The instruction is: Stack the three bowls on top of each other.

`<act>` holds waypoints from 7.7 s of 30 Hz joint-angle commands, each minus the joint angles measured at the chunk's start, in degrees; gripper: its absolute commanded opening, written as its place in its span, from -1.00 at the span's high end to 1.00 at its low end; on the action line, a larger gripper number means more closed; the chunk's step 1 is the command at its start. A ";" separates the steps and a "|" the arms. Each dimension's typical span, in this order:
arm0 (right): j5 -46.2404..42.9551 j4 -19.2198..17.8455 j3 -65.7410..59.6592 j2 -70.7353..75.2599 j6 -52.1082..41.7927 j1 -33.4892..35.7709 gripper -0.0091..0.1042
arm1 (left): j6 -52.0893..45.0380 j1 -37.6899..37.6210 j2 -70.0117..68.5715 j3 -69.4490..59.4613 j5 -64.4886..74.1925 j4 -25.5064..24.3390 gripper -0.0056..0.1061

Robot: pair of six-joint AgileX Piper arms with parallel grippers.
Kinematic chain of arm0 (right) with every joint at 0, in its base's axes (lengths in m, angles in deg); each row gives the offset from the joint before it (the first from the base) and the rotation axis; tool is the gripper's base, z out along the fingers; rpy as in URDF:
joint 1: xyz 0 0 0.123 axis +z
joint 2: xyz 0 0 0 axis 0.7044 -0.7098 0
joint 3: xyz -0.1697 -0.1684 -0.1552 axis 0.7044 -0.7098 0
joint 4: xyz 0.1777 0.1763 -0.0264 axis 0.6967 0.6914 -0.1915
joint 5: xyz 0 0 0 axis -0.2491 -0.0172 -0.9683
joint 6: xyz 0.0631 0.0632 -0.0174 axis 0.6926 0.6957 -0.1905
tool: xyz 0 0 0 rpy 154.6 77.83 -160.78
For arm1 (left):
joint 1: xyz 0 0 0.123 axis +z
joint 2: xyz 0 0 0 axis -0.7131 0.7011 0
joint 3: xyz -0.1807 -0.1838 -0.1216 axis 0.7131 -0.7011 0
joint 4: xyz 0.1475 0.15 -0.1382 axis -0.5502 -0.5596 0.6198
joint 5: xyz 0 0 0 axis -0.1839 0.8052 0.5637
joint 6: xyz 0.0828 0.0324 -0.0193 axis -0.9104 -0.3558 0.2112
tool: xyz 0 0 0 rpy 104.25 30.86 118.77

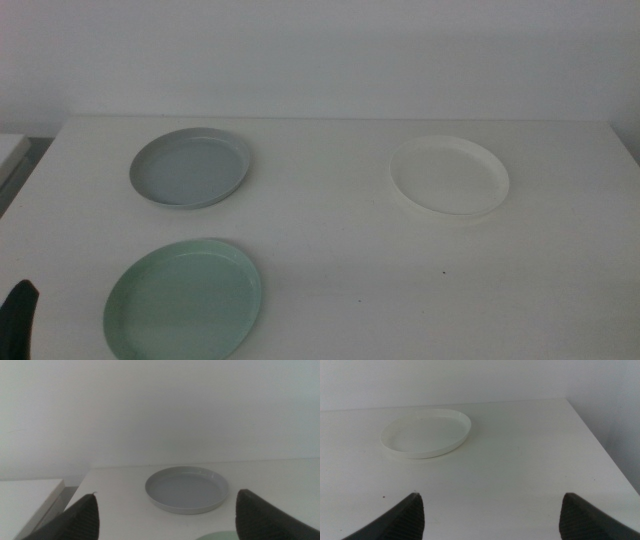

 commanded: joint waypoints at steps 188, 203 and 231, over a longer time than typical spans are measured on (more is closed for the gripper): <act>-0.40 -0.41 -0.24 0.22 -0.10 -0.39 -0.80 | -0.06 5.27 123.79 112.81 56.71 3.99 -0.78; -0.40 -0.41 -0.24 0.22 -0.10 -0.39 -0.80 | -1.49 5.31 135.42 112.91 47.38 5.50 -0.51; -0.40 -0.41 -0.24 0.22 -0.10 -0.39 -0.80 | -1.66 -7.13 102.57 81.90 43.21 15.11 0.93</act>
